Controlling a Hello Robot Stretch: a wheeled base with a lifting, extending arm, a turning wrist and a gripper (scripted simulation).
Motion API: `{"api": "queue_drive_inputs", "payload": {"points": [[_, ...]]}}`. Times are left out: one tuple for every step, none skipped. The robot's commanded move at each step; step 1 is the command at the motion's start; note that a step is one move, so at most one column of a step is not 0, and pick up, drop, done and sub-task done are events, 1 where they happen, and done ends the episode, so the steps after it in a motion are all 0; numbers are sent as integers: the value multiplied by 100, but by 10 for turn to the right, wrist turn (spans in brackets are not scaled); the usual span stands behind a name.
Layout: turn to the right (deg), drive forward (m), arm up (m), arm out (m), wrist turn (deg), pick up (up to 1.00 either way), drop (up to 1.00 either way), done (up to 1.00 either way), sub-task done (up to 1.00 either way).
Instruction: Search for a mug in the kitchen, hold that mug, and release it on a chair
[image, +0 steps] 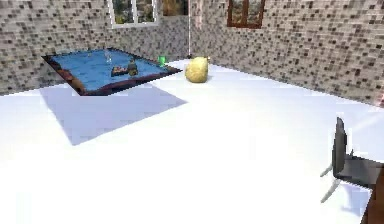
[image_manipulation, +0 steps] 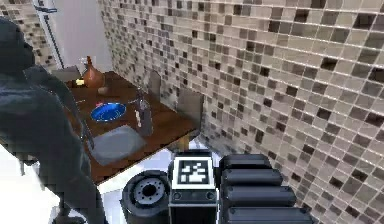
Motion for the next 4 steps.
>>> {"api": "queue_drive_inputs", "payload": {"points": [[120,0,0,0,0,0,0,0,0],[0,25,0,0,0,0,0,0,0],[-450,0,0,0,0,0,0,0,0],[-450,0,0,0,0,0,0,0,0]]}}
